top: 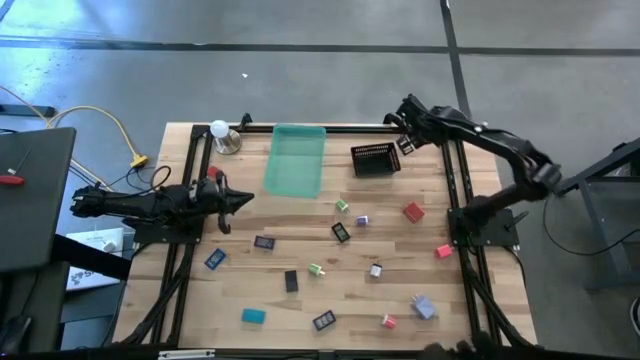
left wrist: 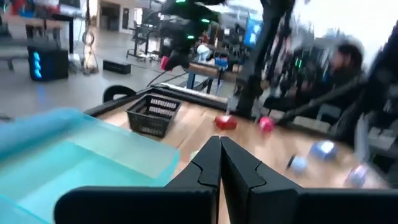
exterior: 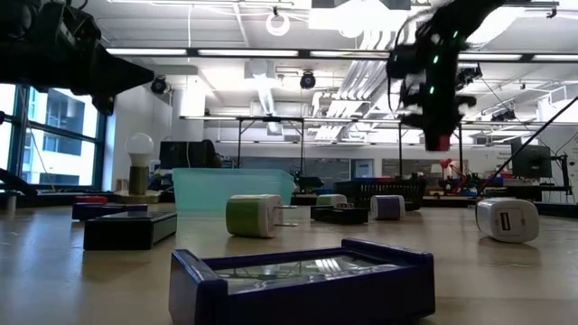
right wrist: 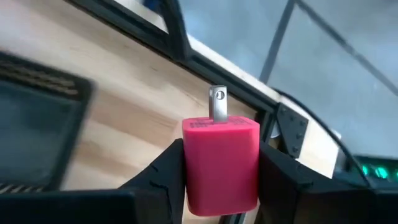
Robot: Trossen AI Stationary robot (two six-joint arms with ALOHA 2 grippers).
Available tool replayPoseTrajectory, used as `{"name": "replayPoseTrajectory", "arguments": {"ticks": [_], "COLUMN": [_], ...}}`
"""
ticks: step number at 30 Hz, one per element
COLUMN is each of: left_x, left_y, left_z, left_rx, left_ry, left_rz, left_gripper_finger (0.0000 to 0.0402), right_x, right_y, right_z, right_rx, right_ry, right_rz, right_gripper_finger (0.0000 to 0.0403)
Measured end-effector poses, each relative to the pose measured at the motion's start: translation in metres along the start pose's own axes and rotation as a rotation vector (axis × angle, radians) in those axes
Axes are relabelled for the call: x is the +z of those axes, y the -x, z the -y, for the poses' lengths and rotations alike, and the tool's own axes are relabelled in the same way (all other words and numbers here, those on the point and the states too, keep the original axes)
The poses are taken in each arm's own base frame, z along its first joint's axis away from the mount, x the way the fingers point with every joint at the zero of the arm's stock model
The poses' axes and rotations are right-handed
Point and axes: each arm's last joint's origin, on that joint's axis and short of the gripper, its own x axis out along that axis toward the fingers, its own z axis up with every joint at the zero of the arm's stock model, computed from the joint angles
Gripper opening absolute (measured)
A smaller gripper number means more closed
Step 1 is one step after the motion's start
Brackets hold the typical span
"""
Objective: Pick & Place Office items
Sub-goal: Put the top pink charger adapter into the green bin
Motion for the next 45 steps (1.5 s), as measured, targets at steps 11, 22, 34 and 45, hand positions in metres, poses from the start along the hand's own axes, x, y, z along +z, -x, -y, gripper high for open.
{"name": "replayPoseTrajectory", "arguments": {"ticks": [11,22,34,45], "left_x": [0.003,0.004,0.004,0.000], "left_y": [0.000,0.001,0.002,-0.006], "left_z": [0.000,0.006,0.010,0.017], "left_rx": [0.015,-0.180,-0.331,-0.357], "left_ry": [-0.022,-0.239,-0.281,-0.200], "left_rz": [0.032,0.035,0.032,-0.124], "left_gripper_finger": [0.0001,0.0043,0.0246,0.0264], "right_x": [-0.051,-0.085,-0.108,-0.152], "right_y": [0.102,0.136,0.159,0.179], "right_z": [0.000,-0.030,-0.106,-0.172], "right_rx": [0.224,0.383,0.532,0.729], "right_ry": [-0.024,0.049,0.169,0.331], "right_rz": [0.261,0.329,0.459,0.513], "right_gripper_finger": [0.0137,0.0137,0.0137,0.0137]}}
